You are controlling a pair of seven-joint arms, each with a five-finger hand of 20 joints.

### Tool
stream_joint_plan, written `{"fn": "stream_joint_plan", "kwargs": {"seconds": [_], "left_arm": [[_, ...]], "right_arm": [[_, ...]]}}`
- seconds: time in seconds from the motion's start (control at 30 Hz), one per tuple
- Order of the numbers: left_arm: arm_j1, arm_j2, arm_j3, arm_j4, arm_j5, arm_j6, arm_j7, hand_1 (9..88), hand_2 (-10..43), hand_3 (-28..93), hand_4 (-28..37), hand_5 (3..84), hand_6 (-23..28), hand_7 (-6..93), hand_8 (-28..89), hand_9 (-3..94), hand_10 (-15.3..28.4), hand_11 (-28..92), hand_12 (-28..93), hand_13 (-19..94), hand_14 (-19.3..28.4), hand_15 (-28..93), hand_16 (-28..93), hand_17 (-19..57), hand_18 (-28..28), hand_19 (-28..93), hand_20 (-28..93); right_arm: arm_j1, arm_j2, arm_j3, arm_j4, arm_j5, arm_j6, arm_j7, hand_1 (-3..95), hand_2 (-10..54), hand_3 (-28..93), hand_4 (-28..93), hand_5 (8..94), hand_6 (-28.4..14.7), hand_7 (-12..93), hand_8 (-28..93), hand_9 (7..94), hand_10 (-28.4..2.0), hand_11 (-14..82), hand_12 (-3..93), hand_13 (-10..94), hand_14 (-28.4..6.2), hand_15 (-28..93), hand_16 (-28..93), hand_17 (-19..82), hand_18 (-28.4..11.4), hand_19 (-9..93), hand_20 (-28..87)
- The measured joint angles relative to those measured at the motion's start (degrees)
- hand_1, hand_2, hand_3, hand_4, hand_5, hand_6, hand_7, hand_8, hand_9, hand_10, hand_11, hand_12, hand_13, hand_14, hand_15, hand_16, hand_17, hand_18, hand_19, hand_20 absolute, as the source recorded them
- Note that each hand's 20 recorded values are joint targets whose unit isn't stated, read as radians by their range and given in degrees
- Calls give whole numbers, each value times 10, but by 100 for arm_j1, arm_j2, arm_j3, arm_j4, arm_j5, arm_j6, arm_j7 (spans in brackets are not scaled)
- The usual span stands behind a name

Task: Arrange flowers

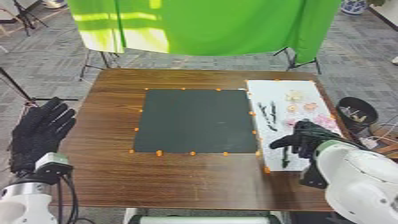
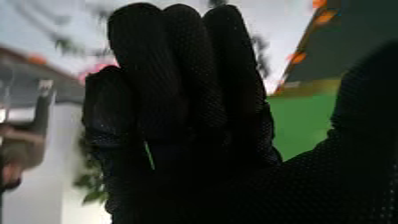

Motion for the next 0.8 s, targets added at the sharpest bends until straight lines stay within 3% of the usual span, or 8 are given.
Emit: {"fn": "stream_joint_plan", "kwargs": {"seconds": [0.23, 0.4, 0.5, 0.57, 0.63, 0.8], "left_arm": [[12, 2, 0, -3, -30, 13, 2, 317, 75, 677, -278, 432, 107, 131, -76, 354, 170, 253, 101, 247, 176, 372, -88, -61, 156, 362, 74], [19, 3, -1, -4, -60, 40, 2, 317, 79, 681, -278, 436, 110, 135, -76, 359, 170, 260, 102, 251, 177, 379, -88, -60, 156, 365, 74], [20, 10, 5, -4, -130, 97, 14, 319, 84, 682, -279, 438, 110, 139, -77, 362, 172, 268, 104, 253, 177, 385, -89, -60, 156, 367, 75], [18, 15, 29, -4, -211, 123, 31, 319, 85, 683, -279, 438, 110, 141, -78, 362, 173, 270, 104, 253, 177, 388, -90, -60, 156, 369, 75], [15, 23, 54, -3, -258, 137, 33, 319, 87, 683, -279, 439, 110, 142, -79, 362, 173, 270, 103, 253, 178, 391, -91, -60, 157, 370, 75], [3, 37, 92, 2, -281, 140, 26, 319, 92, 683, -281, 440, 111, 144, -80, 363, 174, 273, 102, 254, 179, 395, -94, -59, 157, 372, 74]], "right_arm": [[69, -215, -438, 116, -101, -306, 363, 251, -71, 629, -188, 763, -71, 160, -72, 832, -197, 176, 201, 802, -148, 370, 211, 406, -254, 911, 205], [103, -410, -529, 295, -212, -344, 460, 342, -95, 674, -193, 721, -62, 160, -75, 821, -185, 168, 190, 809, -137, 312, 214, 422, -240, 911, 179], [160, -415, -788, 407, -684, -8, 388, 402, -82, 714, -196, 721, -58, 167, -81, 826, -179, 166, 185, 820, -132, 297, 212, 435, -234, 912, 168], [172, -405, -1029, 518, -1148, 531, 359, 472, -73, 716, -227, 715, -65, 154, 39, 829, -170, 159, 179, 830, -128, 281, 214, 442, -232, 915, 155], [164, -412, -1125, 646, -1396, 998, 347, 514, -72, 710, -232, 726, -63, 147, 58, 833, -166, 157, 178, 842, -124, 271, 215, 452, -226, 914, 149], [115, -418, -999, 704, -1321, 1109, 283, 572, -63, 725, -245, 811, -34, 141, 68, 884, -145, 111, 237, 880, -112, 237, 237, 480, -212, 916, 138]]}}
